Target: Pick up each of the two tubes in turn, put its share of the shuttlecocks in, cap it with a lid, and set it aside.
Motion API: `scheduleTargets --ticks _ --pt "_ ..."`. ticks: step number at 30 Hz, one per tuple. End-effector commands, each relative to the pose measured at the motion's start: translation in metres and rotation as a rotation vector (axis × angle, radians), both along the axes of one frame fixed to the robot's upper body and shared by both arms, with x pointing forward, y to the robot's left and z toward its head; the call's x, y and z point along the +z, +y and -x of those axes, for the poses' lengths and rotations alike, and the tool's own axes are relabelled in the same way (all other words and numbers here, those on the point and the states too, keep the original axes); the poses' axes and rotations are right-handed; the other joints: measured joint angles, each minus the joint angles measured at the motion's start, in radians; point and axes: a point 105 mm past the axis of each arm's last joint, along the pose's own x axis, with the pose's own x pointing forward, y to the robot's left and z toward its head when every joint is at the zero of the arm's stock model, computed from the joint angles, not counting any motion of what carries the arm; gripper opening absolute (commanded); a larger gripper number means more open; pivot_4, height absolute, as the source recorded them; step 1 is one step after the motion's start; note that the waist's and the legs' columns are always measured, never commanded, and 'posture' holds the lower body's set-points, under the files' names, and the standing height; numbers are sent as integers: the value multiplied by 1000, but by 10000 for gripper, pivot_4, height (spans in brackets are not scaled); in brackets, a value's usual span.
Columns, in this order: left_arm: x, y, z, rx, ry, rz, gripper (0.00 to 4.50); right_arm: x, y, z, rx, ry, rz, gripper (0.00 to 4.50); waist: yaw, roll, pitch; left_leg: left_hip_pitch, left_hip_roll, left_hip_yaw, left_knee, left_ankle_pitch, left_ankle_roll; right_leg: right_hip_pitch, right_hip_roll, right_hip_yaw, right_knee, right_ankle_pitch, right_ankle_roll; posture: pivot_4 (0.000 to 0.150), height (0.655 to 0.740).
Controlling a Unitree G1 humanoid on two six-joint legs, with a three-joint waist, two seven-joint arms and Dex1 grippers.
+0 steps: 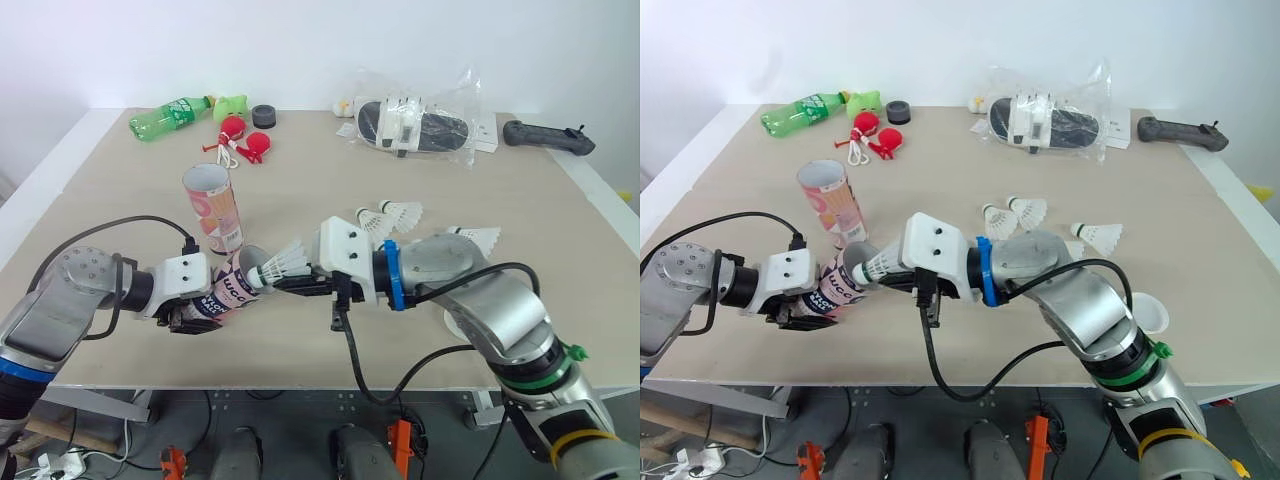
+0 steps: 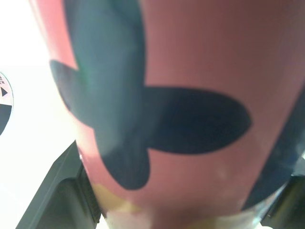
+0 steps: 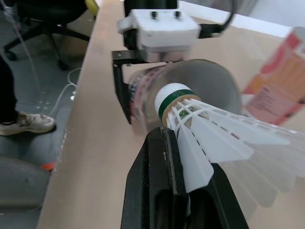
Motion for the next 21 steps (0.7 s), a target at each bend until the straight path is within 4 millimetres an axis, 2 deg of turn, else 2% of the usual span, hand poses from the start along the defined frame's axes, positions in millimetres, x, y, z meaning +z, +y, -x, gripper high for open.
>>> scheduleTargets --ticks 1,5,6,7,8,10,12,18,21 --pt "-5 -4 3 -12 14 -3 31482 11 0 -1 2 -47 -22 230 0 0 0 0 0 0 0 0 0 0 0 0 0 0 0 1500 7400" --pt "-4 -6 3 -13 12 3 31482 12 2 1 8 -32 -36 14856 0 0 0 0 0 0 0 0 0 0 0 0 0 0 0 1500 7400" --pt "-4 -6 3 -14 11 5 31482 13 2 1 8 -25 -43 17144 0 0 0 0 0 0 0 0 0 0 0 0 0 0 0 1500 7400" --pt "-4 -7 3 -16 11 6 31482 14 1 1 4 -20 -50 22748 0 0 0 0 0 0 0 0 0 0 0 0 0 0 1 1500 7400" --pt "-4 -7 3 -18 11 6 31482 14 1 1 1 -17 -52 24400 0 0 0 0 0 0 0 0 0 0 0 0 0 0 1 1500 7400" --pt "-4 -10 2 -25 12 10 31482 16 0 1 -5 -9 -63 35695 0 0 0 0 0 0 0 0 0 0 0 0 0 0 0 1500 7400" --pt "-4 -12 1 -36 10 16 31482 19 -3 0 -25 3 -83 44174 1 0 0 0 0 0 0 0 0 0 0 0 0 0 0 1500 7400" --pt "-3 -15 0 -51 14 24 31482 35 -44 -2 -193 60 -252 44774 10 0 0 -1 0 0 0 0 0 0 0 0 -1 1 3 1500 7400" --pt "-3 -19 -2 -74 25 28 31482 17 -98 -12 -517 26 -307 44774 13 0 0 -1 0 -1 0 0 0 1 0 -1 -1 0 3 1500 7400"
